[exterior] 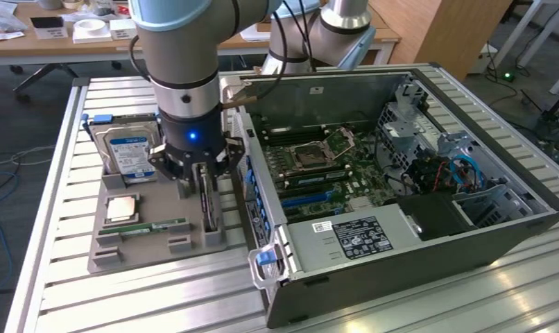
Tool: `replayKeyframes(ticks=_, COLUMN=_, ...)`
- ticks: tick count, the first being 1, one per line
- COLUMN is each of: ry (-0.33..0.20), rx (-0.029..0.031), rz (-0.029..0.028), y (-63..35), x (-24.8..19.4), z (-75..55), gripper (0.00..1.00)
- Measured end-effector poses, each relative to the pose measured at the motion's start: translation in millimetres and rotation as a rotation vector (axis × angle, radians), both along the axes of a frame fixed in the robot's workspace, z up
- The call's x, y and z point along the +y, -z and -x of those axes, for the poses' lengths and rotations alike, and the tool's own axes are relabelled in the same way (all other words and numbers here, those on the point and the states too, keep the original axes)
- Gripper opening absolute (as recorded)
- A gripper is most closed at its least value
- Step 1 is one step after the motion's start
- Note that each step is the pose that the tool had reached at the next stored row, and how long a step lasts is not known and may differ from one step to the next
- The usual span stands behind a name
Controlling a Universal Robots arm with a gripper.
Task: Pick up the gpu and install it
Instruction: 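Pick up the gpu and move the gpu toward the slot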
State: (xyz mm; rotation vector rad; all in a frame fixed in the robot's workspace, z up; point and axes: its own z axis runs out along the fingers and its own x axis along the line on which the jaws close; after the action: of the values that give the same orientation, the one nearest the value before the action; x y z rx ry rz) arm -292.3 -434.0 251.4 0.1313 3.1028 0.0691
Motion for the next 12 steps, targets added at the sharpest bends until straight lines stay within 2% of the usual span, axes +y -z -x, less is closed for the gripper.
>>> replayKeyframes(ticks=6, ry=0.000, rx=0.0000, rz=0.0001, y=7.2, x=0.4, z=-1.3, gripper=0.42)
replayKeyframes(ticks=12, ry=0.000, rx=0.0000, rz=0.0000, y=7.9, x=0.6, z=-1.3, gripper=0.42)
